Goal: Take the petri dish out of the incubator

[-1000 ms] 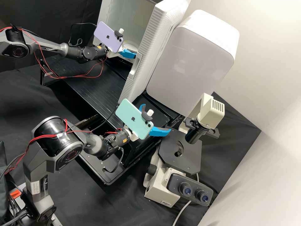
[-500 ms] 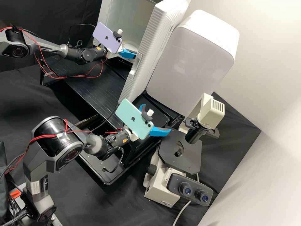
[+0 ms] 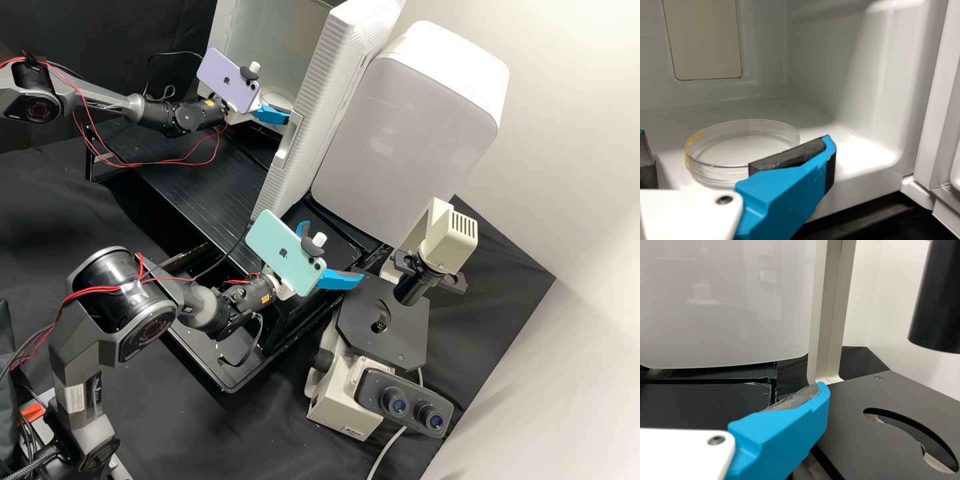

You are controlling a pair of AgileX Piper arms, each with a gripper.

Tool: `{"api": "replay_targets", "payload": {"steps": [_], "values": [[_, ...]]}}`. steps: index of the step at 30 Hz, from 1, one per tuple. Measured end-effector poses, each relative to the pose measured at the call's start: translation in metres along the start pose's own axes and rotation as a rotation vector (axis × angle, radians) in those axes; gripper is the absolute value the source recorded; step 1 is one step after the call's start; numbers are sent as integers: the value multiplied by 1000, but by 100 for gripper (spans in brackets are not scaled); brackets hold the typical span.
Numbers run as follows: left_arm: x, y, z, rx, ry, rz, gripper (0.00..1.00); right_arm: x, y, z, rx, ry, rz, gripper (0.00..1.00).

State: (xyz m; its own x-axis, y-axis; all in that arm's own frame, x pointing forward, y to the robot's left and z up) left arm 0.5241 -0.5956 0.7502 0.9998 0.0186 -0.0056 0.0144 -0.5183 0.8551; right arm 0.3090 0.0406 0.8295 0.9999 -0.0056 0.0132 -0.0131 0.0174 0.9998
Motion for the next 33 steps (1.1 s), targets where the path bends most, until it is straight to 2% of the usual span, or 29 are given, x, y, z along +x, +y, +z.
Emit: {"api": "replay_targets", "payload": {"steps": [6, 12, 25, 29, 33], "values": [[0, 0, 0, -1, 0, 0, 0, 0, 0, 0, 0, 0, 0, 100], [0, 1, 1, 19, -10, 7, 0, 0, 0, 0, 0, 0, 0, 100], [-1, -2, 3, 20, -7, 9, 0, 0, 0, 0, 0, 0, 0, 100], [-2, -2, 5, 33, -16, 12, 0, 0, 0, 0, 0, 0, 0, 100], [-2, -2, 5, 25, -16, 12, 0, 0, 0, 0, 0, 0, 0, 100]]}}
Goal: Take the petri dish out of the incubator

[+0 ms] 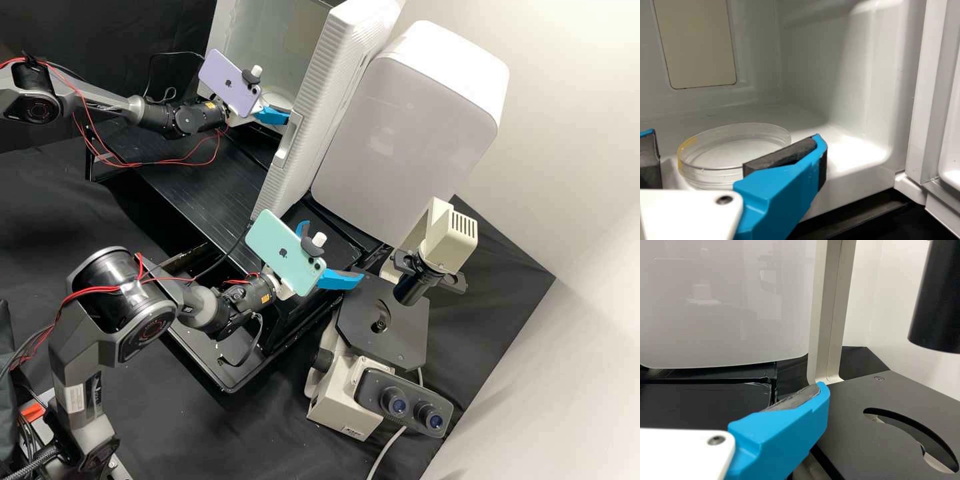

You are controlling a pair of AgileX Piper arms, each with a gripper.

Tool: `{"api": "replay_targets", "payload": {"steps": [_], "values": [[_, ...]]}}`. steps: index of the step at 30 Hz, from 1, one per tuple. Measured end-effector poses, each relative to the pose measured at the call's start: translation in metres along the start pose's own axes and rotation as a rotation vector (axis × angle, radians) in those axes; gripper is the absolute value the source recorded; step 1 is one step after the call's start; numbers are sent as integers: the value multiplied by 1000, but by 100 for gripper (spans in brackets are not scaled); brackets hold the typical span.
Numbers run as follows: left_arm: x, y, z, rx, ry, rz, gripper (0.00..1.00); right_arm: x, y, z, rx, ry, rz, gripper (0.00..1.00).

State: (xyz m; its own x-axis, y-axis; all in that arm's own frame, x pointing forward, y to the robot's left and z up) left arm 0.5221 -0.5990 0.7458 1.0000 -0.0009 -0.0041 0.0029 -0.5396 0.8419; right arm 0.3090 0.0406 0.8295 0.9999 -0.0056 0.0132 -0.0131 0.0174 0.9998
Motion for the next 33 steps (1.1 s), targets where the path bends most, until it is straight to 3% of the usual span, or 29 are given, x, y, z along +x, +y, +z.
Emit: {"api": "replay_targets", "payload": {"steps": [21, 33], "values": [[0, -1, 0, -15, -6, -5, 0, 0, 0, 0, 0, 0, 0, 100], [-6, -7, -2, -2, -12, -14, 0, 0, 0, 0, 0, 0, 0, 100]]}}
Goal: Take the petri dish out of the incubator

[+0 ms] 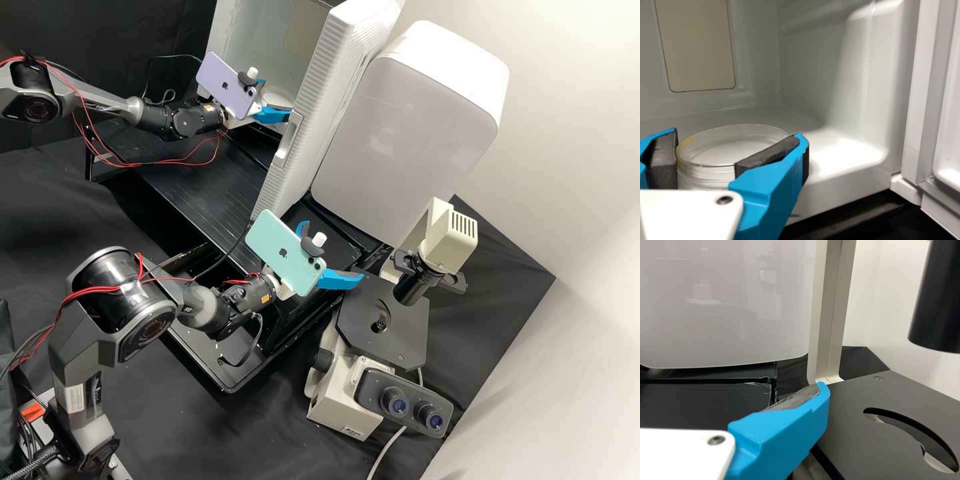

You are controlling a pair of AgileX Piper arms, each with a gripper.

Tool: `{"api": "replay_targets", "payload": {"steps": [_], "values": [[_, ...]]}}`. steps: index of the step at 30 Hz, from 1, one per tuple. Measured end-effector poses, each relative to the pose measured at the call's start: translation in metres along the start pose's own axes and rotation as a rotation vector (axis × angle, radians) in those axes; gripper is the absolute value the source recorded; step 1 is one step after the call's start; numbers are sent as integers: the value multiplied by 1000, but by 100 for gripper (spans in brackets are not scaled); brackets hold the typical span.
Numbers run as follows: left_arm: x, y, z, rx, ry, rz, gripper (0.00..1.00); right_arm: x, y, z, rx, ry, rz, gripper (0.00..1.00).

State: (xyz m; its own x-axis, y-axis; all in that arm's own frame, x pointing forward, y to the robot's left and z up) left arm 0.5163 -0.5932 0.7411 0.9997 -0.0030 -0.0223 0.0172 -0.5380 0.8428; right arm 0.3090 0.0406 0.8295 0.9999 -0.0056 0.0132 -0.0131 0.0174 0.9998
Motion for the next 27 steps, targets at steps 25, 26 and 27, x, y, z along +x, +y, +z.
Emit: {"api": "replay_targets", "payload": {"steps": [25, 26, 27], "values": [[-82, 14, -13, -54, -143, -71, 0, 0, 0, 0, 0, 0, 0, 100], [-90, 15, -14, -49, -152, -72, 0, 0, 0, 0, 0, 0, 0, 100], [-94, 16, -15, -44, -156, -71, 0, 0, 0, 0, 0, 0, 0, 100]]}}
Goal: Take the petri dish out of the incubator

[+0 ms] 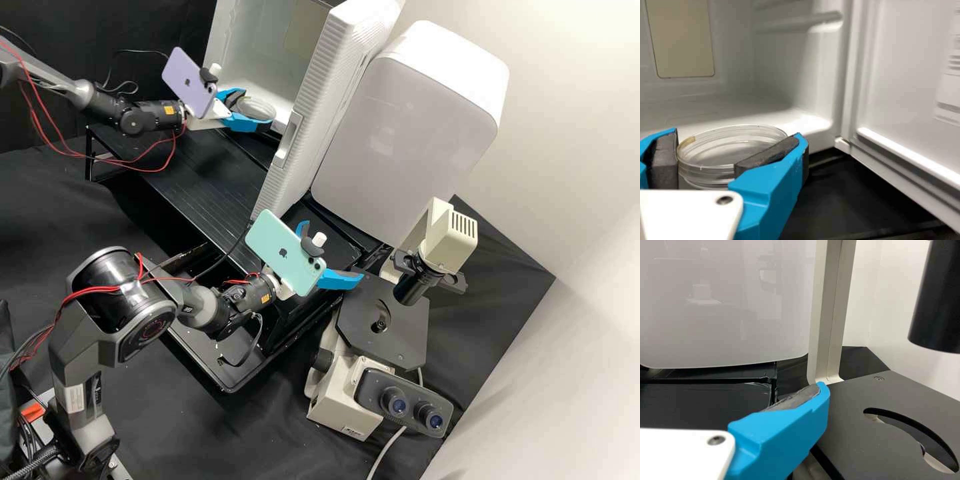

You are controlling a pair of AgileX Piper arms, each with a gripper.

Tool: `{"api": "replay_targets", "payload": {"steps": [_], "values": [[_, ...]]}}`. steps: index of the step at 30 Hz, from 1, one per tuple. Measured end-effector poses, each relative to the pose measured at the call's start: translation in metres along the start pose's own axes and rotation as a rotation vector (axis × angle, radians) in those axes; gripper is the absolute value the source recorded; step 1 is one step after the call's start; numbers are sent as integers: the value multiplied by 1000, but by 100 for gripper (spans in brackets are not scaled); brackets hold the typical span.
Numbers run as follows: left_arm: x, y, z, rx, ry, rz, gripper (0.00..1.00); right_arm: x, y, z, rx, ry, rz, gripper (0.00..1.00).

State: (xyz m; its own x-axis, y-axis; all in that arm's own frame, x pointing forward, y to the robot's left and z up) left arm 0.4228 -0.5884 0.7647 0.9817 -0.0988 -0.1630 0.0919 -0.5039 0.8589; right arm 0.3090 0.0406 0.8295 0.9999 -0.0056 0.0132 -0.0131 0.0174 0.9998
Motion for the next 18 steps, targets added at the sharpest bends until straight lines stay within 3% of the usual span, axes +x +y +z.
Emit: {"api": "replay_targets", "payload": {"steps": [3, 7, 18], "values": [[-22, 2, 2, 35, -36, 22, 0, 0, 0, 0, 0, 0, 0, 100], [-46, 0, 5, 52, -81, 31, 0, 0, 0, 0, 0, 0, 0, 100], [-111, -24, 6, 76, -193, -11, 0, 0, 0, 0, 0, 0, 0, 100]]}}
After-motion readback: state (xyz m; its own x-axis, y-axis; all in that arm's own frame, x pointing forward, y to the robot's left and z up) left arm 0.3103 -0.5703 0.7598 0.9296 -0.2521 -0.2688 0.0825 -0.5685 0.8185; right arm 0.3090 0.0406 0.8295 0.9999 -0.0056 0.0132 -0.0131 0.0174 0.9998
